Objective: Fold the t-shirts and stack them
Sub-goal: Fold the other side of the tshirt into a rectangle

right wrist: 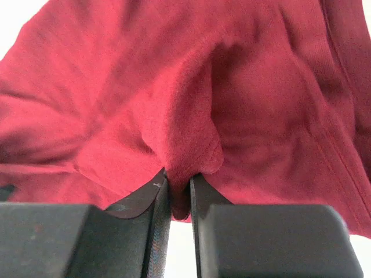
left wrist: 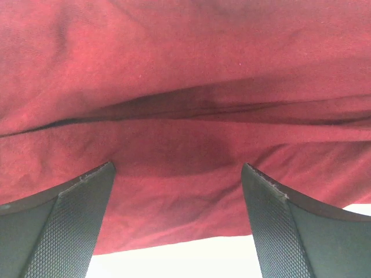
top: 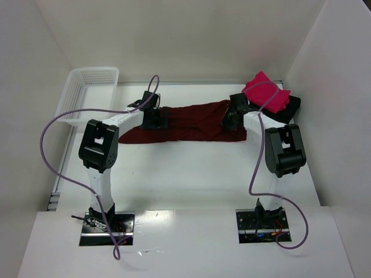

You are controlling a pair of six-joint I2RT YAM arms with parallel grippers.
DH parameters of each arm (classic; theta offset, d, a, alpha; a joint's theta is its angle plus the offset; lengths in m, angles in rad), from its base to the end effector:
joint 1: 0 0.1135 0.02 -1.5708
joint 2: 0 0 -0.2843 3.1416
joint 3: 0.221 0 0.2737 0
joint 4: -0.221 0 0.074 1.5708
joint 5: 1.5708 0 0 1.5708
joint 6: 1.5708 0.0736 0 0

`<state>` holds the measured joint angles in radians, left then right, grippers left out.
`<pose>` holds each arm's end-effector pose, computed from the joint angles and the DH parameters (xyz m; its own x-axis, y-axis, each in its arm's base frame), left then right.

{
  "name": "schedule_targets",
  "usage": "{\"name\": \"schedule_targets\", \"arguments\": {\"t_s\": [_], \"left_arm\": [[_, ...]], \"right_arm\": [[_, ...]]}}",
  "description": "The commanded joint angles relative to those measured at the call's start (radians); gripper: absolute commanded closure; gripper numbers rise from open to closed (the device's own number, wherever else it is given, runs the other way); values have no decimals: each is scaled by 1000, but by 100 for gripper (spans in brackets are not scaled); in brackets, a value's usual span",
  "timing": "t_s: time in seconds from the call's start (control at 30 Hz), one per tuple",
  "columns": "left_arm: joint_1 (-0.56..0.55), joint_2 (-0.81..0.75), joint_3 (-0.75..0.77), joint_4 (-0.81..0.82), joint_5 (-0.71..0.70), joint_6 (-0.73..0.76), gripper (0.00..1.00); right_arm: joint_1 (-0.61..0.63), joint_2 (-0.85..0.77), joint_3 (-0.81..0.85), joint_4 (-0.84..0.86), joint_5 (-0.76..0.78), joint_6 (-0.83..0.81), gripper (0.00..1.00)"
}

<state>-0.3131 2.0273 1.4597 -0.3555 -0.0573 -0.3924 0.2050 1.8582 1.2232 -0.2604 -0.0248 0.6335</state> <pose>0.4691 -0.1474 0.1581 -0.8061 -0.1403 -0.5750 -0.0364 0.9814 -0.1885 0.4338 0.0921 0.1609 -0.7453 0.4495 -0.4924 0.2761 0.8803 0.3857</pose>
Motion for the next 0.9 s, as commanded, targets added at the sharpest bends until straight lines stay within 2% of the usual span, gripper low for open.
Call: {"name": "schedule_targets", "arguments": {"t_s": [0.0, 0.17, 0.37, 0.63, 0.67, 0.7, 0.8, 0.87], "left_arm": [[-15, 63, 47, -37, -3, 21, 3], [-17, 80, 47, -46, -3, 21, 3], [-17, 93, 47, -56, 7, 21, 3], [-17, 102, 47, -65, 7, 21, 3], [-17, 102, 47, -65, 7, 21, 3], [-17, 102, 47, -65, 7, 21, 3], [-17, 102, 52, -65, -3, 21, 3], [-17, 88, 68, -75, -29, 21, 3]], "right_arm": [[10, 54, 116, -15, 39, -9, 80], [10, 76, 194, -17, 49, -37, 80], [10, 224, 429, -68, 15, -80, 75], [10, 363, 587, -88, -19, -80, 44], [10, 363, 600, -88, -8, -90, 41], [10, 363, 609, -88, 4, -90, 33], [10, 332, 610, -88, 17, -100, 30], [10, 262, 579, -75, 40, -102, 22]]}}
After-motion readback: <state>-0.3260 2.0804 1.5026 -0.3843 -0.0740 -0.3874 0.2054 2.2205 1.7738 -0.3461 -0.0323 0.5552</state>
